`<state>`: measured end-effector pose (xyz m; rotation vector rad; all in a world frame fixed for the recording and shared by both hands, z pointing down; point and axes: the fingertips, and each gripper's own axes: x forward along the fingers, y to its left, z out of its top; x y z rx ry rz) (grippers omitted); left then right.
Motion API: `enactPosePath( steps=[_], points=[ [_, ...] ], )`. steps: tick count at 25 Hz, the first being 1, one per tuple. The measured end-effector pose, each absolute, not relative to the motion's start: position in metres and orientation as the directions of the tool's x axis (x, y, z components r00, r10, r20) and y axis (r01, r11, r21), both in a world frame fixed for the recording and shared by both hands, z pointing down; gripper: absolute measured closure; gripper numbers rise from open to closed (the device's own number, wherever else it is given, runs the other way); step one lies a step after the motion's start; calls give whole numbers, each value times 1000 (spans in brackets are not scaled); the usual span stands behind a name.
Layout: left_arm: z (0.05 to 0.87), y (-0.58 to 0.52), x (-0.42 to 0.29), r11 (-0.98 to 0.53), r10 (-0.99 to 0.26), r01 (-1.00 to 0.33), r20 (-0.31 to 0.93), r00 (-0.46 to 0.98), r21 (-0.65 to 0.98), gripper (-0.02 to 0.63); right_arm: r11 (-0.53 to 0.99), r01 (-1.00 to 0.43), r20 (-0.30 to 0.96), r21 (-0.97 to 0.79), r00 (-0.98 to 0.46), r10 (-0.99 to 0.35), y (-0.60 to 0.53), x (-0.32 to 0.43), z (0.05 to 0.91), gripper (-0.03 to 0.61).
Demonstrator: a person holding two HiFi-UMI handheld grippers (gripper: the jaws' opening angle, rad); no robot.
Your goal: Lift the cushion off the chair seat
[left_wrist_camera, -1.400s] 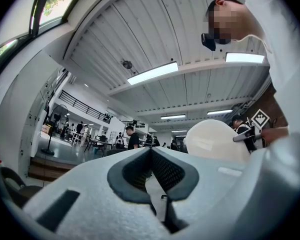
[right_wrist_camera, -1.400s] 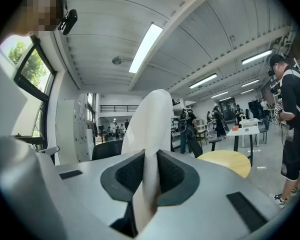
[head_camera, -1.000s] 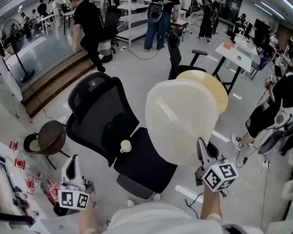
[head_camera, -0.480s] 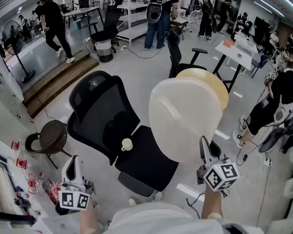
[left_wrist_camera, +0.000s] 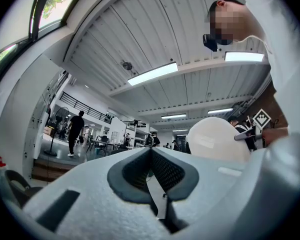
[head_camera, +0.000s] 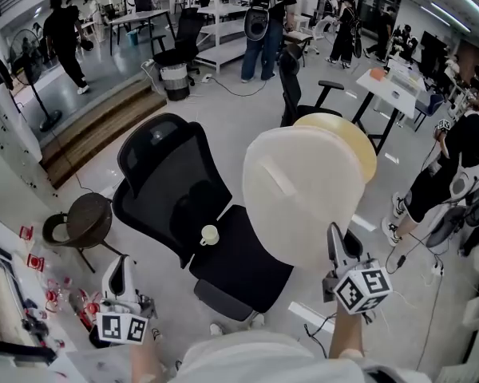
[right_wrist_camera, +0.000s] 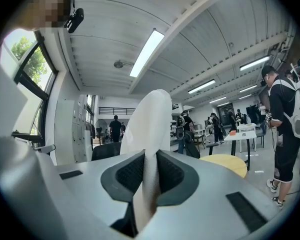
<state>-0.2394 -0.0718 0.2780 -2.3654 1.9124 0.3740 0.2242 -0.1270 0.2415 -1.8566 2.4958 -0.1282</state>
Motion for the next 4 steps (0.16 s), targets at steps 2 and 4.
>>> enactPosePath(
  steps=[2,4],
  points=[
    [279,-72,-240,-219,-952,-971,-236,192,93,598,282,-956,25,-85,-285,-958,-127,225,242,526],
    [279,-72,-240,-219,-953,-971,-236,192,93,598,281,-956,24,-83,-283,-959,-127,225,242,526]
  ],
)
